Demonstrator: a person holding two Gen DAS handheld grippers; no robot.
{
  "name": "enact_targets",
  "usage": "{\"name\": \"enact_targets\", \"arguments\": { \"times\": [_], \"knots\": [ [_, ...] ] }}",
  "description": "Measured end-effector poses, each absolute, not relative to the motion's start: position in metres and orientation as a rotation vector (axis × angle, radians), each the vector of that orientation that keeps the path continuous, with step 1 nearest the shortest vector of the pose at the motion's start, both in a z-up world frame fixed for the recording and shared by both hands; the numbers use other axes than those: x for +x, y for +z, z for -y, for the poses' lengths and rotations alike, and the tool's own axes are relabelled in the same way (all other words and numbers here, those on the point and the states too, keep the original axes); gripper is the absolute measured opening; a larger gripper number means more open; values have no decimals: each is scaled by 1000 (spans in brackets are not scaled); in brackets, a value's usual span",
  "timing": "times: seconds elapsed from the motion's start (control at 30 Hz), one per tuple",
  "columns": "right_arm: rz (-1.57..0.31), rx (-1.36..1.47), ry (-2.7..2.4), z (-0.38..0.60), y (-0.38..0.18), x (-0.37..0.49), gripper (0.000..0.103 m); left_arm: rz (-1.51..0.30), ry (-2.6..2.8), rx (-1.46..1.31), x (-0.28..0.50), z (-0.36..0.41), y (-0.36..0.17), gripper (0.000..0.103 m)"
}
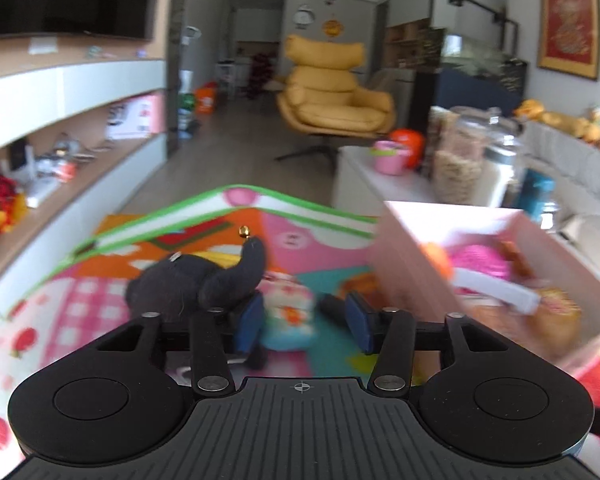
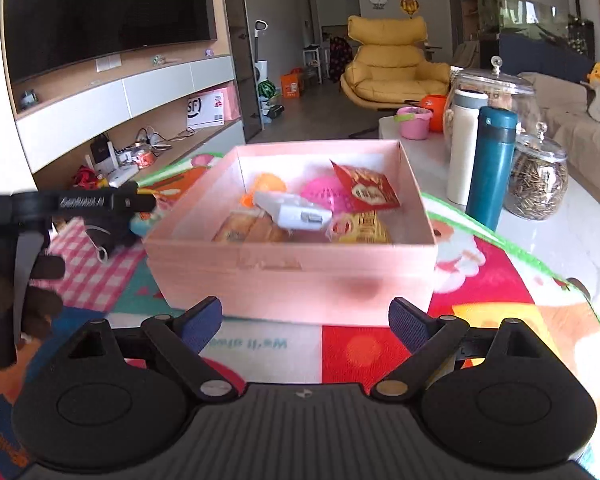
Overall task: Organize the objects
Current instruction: 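Grasp the small squishy toy with the left tool while the right tool reaches toward the black plush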
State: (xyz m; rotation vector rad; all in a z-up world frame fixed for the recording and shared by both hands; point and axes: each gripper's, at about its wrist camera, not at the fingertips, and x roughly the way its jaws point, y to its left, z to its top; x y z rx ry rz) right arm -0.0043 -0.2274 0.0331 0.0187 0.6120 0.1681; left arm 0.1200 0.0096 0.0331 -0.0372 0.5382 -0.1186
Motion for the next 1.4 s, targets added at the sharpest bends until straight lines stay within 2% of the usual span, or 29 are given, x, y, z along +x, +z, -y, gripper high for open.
{"name": "enact_targets", "arguments": {
  "times": [0.1, 0.2, 0.5, 0.9, 1.03, 1.17, 1.3, 1.33, 1.4],
  "knots": [
    [-600, -27, 180, 218, 29, -8, 91, -562, -111, -14, 131, -11, 32, 45],
    [-571, -67, 187, 209, 27, -14, 98, -596, -124, 22, 143, -2, 27, 46],
    [-545, -100, 173, 204, 31, -18, 99, -620, -36, 109, 165, 7, 25, 48],
    [-545, -109, 166, 204, 32, -18, 103, -592, -194, 282, 140, -5, 19, 49],
    [-554, -114, 169, 202, 31, -17, 103, -598, -174, 247, 149, -8, 19, 47],
    [-546, -106, 162, 204, 31, -18, 103, -617, -121, 212, 167, -2, 23, 51],
    [-547, -103, 163, 205, 31, -18, 103, -664, -85, 283, 180, 5, 15, 46],
    [-545, -101, 163, 205, 31, -18, 103, -664, -75, 292, 180, 5, 13, 37],
    [-538, -95, 162, 206, 32, -19, 103, -653, -82, 221, 175, -3, 16, 36]
  ]
}}
